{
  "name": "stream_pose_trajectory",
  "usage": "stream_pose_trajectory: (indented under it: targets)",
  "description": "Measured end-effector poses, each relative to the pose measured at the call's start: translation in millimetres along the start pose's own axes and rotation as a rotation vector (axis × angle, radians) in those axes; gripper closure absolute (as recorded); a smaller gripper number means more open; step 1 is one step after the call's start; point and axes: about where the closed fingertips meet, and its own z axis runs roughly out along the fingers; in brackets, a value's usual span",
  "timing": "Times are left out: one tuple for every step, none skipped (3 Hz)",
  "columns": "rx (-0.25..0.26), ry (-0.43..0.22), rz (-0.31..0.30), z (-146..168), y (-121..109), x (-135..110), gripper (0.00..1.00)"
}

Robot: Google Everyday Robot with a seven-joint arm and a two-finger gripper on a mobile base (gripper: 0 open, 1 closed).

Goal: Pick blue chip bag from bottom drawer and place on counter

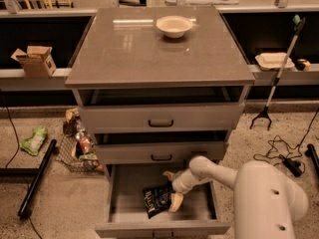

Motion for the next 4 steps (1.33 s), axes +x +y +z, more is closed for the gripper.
stream_pose_trajectory:
  targets:
    - [-0.006,-0.014,-0.064,20,-13,7,0.00]
    - [-0.002,-0.015,-0.098,38,-23,14,0.00]
    - [-0.007,-0.004,-0.094,54,-28,28,0.18]
    - [-0.015,0.022,-0.079,68,-30,42,0.41]
